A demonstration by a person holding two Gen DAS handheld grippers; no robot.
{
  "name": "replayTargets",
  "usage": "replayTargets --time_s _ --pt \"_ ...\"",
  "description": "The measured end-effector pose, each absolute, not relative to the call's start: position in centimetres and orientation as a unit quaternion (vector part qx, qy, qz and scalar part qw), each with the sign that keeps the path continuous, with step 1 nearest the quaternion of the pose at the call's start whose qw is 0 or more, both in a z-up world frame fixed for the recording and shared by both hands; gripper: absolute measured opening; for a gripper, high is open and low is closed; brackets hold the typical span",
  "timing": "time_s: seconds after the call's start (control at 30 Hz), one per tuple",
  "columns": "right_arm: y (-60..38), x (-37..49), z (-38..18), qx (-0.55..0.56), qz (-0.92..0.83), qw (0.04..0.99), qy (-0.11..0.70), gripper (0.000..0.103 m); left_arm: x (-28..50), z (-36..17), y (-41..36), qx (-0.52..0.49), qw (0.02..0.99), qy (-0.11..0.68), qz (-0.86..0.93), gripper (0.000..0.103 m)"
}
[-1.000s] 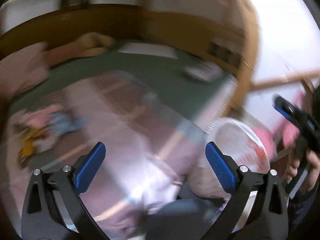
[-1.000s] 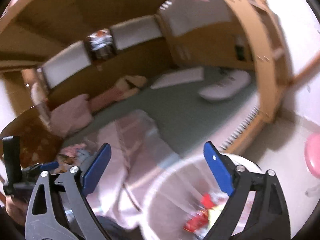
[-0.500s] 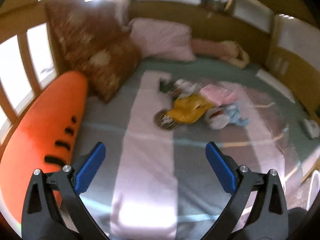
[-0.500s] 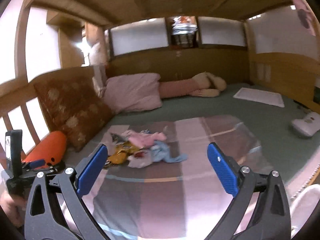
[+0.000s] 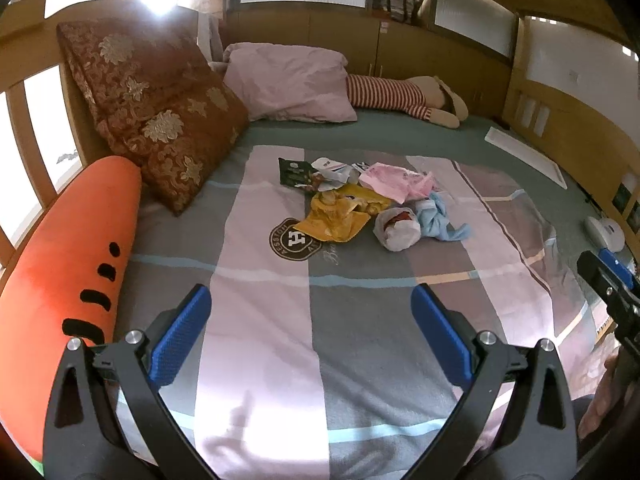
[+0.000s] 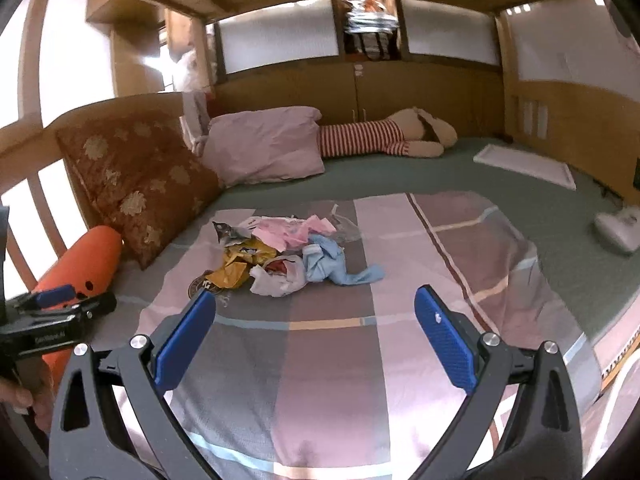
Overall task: Collect trash
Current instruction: 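Return both tools over the remaining trash on the bed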
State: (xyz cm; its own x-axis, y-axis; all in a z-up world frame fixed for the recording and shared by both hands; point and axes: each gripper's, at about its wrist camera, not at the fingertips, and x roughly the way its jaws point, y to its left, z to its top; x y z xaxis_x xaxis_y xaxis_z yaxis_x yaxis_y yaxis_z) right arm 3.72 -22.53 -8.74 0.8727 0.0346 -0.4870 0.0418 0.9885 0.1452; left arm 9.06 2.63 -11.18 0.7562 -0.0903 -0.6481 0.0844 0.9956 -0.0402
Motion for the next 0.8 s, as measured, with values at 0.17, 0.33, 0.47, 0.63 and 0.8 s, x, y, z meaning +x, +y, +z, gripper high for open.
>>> replayTargets --time_s 0.17,0.33,0.47,0.63,0.8 --pt "-22.79 3.75 -8.84 0.08 -0.002 0.964 0.254 0.098 9.09 -11.44 2.38 0.0 0.935 0.351 -0.048 0.1" --pt "-22.71 3.75 -8.84 0.079 -0.002 0.964 0.255 0.098 9.09 -11.57 2.27 0.0 0.934 0.355 -0.05 0.1" --pt "-22.7 3.76 -8.86 0.078 -0.002 0.963 0.256 0.098 9.03 -11.64 2.14 0.003 0.934 0.355 -0.052 0.1" --pt "-22.69 3.77 -8.86 0.078 -0.002 0.963 0.256 0.098 8.97 -11.74 1.88 0.006 0.933 0.357 -0.054 0.1" --pt "-22.7 3.72 -9.08 0.078 0.0 0.963 0.259 0.098 8.91 -11.8 1.57 0.009 0.932 0.359 -0.057 0.1"
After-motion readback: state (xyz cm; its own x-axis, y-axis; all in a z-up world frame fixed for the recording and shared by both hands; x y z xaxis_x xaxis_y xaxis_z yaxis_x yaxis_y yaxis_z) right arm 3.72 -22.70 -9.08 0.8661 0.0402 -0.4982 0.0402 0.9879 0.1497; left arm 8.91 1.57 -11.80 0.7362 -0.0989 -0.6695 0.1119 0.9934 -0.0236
